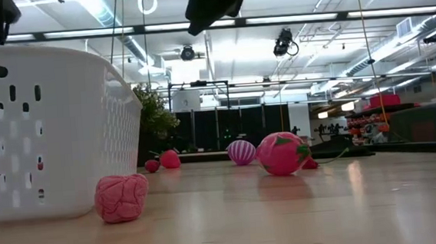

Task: Pick and placing Produce into tupperware
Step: Put the top left lychee into the white bin

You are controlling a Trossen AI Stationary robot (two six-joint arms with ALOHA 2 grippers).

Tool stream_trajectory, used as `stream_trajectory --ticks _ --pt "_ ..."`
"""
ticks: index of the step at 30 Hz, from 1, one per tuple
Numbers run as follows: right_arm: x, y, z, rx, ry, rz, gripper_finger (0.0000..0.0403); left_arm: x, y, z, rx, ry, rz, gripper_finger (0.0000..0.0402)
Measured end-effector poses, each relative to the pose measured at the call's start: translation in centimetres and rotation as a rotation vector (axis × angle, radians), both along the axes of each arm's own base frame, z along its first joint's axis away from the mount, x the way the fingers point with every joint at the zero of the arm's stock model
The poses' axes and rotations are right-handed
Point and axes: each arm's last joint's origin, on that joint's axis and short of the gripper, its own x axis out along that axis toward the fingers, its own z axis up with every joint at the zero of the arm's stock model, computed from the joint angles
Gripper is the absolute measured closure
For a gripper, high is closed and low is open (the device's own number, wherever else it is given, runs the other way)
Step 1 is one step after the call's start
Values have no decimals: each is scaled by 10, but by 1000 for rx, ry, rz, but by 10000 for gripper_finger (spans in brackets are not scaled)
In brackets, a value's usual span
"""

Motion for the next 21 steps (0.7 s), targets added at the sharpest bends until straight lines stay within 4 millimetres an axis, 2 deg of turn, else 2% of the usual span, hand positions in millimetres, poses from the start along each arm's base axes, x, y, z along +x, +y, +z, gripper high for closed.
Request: stream_trajectory --ticks 11,21 --pt "0 0 1 0 -6 0 202 20 -6 -15 -4 123 59 265" --pt "0 0 1 0 -6 1 202 27 -7 -30 24 244 120 204"
